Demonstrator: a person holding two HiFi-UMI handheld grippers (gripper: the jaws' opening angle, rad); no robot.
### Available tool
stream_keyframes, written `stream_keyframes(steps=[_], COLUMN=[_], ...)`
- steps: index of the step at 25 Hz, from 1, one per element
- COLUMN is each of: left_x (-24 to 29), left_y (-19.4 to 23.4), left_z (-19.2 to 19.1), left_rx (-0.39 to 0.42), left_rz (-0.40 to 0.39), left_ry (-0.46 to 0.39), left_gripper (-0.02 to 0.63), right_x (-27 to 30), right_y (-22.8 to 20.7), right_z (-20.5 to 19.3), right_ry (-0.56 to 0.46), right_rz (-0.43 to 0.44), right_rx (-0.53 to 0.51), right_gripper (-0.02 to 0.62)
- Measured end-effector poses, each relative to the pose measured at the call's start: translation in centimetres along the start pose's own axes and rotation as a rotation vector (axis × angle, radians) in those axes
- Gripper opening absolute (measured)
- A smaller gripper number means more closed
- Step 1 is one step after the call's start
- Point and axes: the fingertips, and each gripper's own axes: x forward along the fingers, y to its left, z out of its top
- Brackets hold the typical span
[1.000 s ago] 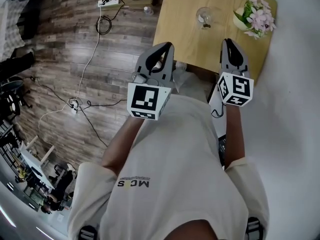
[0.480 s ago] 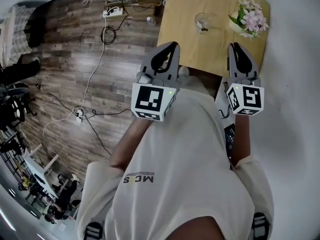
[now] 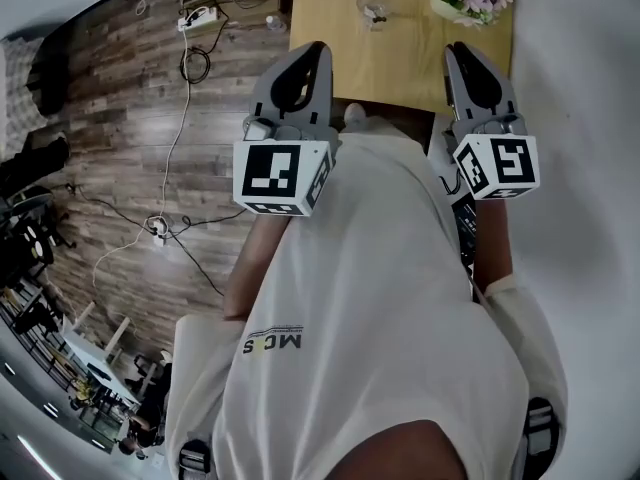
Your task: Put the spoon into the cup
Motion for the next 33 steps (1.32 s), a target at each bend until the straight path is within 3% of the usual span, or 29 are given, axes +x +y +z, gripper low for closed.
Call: stream_keyframes(steps=[10, 33], left_x=[0.4, 0.3], left_y=[-2.1, -2.9], left_z=[-0.7, -1.2], left_rx=[0.002, 0.008], left_rz=[-0.048, -0.075], left_ry=[0.017, 0.026], left_gripper=[0.011, 0.011], right_x=[-2.4, -2.8], right_y=[0.7, 1.3], right_z=[0.2, 0.2], right_ry=[-0.005, -0.002], right_rz=[0.03, 0.016], right_rx=[-0.056, -0.055], right_gripper=[0.051, 0.051])
